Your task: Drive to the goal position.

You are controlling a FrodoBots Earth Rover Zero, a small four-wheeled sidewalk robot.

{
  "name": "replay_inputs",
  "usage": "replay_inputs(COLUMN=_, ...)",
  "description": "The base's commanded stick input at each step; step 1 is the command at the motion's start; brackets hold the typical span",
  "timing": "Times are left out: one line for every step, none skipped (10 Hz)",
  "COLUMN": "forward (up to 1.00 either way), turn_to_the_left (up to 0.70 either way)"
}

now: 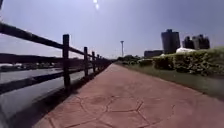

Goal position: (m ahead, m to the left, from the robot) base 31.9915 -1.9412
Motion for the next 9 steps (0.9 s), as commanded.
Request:
replay_inputs(forward=0.9, turn_to_the_left=0.01)
replay_inputs(forward=1.0, turn_to_the_left=0.01)
replay_inputs(forward=1.0, turn_to_the_left=0.01)
replay_inputs(forward=1.0, turn_to_the_left=0.01)
replay_inputs(forward=1.0, turn_to_the_left=0.01)
replay_inputs(forward=1.0, turn_to_the_left=0.01)
replay_inputs(forward=1.0, turn_to_the_left=0.01)
replay_inputs(forward=1.0, turn_to_the_left=0.01)
replay_inputs(forward=1.0, turn_to_the_left=0.01)
